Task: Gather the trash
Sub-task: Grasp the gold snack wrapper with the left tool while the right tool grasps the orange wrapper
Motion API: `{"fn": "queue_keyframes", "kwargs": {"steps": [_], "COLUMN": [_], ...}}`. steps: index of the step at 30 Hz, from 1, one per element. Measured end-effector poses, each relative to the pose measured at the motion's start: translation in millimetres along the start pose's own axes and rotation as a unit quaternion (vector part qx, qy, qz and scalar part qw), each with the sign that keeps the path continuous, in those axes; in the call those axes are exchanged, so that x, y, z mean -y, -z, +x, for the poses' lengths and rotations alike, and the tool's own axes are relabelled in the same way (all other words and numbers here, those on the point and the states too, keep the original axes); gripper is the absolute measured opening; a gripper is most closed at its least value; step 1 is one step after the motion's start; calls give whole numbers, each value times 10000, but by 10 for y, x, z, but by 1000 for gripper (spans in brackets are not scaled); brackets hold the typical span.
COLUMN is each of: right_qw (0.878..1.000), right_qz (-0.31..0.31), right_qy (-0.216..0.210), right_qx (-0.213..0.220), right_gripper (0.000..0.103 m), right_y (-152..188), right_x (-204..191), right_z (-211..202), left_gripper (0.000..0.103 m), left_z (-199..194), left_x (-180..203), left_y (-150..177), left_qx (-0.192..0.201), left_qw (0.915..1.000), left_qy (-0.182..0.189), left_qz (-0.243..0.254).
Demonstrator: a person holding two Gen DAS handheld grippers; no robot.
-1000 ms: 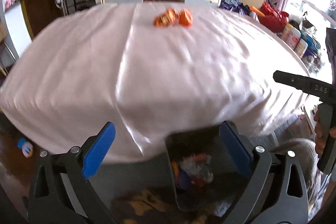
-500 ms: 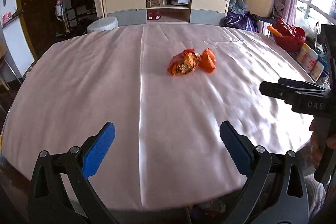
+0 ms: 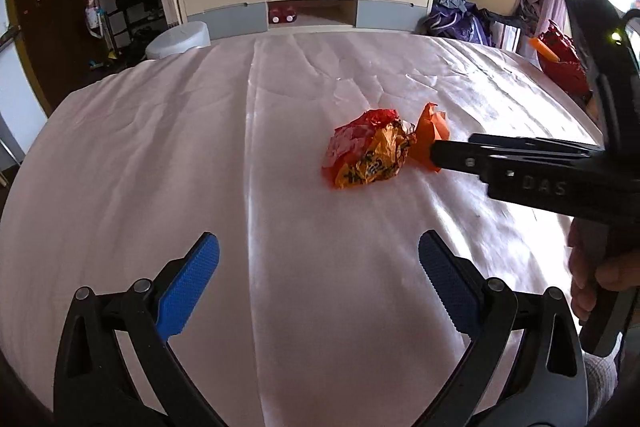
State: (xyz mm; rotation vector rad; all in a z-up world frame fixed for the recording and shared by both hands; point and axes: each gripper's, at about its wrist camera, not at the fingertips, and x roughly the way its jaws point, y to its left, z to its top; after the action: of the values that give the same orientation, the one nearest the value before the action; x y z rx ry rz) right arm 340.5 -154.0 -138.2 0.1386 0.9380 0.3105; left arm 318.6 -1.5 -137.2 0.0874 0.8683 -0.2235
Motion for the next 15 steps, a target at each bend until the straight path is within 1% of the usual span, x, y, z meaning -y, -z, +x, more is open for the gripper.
{"fn": "queue_keyframes", "kwargs": {"steps": [6, 7, 8, 9, 10, 15], "right_qw": [10000, 10000, 10000, 9999, 9999, 9997], "right_qz": [61, 62, 58, 69, 92, 99], "right_qy": [-38, -23, 3, 14, 14, 161], "right_qx": [38, 64, 71, 73, 68, 162], "right_gripper": [55, 51, 43, 37, 34, 25], "right_y": [-102, -118, -141, -156, -169, -167], "right_x": [57, 61, 74, 87, 106, 197], "right_z": [123, 134, 147, 154, 163, 85], "left_gripper": [95, 95, 95, 95, 95, 94], "left_z": [176, 207, 241, 260, 278, 385], "left_x": [44, 63, 85, 106, 132, 267], "left_y": [-157, -187, -223, -253, -290, -442], "left_qx": [-52, -67, -82, -87, -89, -90], "left_qw": [9999, 9999, 9998, 9997, 9997, 9989], "left_qy": [62, 67, 85, 102, 117, 143], "left_qz": [101, 124, 156, 182, 213, 429]}}
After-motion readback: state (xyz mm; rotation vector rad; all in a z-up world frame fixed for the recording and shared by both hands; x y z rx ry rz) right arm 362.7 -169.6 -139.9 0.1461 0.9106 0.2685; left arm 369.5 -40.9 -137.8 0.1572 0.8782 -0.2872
